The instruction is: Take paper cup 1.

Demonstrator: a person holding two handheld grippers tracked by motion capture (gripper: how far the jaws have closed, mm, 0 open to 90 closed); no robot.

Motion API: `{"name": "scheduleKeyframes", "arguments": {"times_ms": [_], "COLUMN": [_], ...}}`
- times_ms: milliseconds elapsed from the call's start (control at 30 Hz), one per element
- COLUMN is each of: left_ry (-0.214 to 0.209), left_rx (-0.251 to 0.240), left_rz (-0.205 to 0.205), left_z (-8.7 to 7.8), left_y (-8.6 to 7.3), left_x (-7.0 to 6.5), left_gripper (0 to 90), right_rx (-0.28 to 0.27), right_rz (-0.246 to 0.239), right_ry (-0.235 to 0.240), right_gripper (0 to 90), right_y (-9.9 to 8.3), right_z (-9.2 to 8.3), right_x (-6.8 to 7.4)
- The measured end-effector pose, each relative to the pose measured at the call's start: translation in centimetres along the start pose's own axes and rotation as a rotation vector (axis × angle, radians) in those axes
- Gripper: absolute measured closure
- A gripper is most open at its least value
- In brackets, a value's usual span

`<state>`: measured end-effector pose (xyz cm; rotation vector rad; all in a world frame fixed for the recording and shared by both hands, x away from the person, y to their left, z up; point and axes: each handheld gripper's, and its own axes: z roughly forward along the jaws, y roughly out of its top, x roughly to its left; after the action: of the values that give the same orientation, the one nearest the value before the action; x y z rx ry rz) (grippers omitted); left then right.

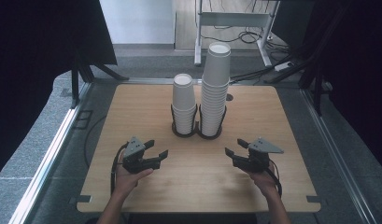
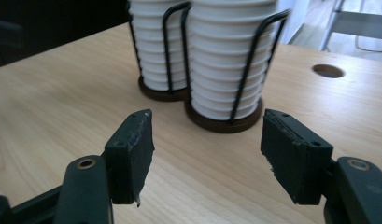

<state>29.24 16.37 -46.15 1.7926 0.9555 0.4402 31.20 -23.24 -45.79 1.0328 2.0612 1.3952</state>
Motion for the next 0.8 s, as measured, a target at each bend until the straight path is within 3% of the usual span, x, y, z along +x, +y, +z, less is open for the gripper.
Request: {"name": "scheduleKeyframes", "arguments": {"times_ms": [167,267,500,633,800], "left_ry": [-0.006,-0.018,-0.057,-0.085,-0.058], "left_rx": [0.007,-0.002,-0.02,-0.033,-0.024], "left_rz": [0.005,-0.012,-0.007,-0.043,-0.035], "left_z": [0.2,0.1,-0.1,0.3,0.3], "left_y": [0.0,0.1,2.5,2.8,3.0], "left_x": [-0.1,-0.1,0.1,0.5,0.8], "left_gripper": [28.2,28.2,26.5,27.1,27.0], "right_rx": [-0.002,0.0,-0.004,-0.018,-0.035], "right_rz": [0.007,0.006,-0.004,0.02,0.026], "right_ry": [0.026,0.039,0.075,0.097,0.133], "right_gripper": [38.7,42.4,49.2,52.8,52.8], "right_y": [0.0,0.1,1.1,1.8,2.9], "right_z": [0.7,1.0,2.1,3.2,4.4], "right_x": [0.3,0.4,0.3,0.3,0.7]}}
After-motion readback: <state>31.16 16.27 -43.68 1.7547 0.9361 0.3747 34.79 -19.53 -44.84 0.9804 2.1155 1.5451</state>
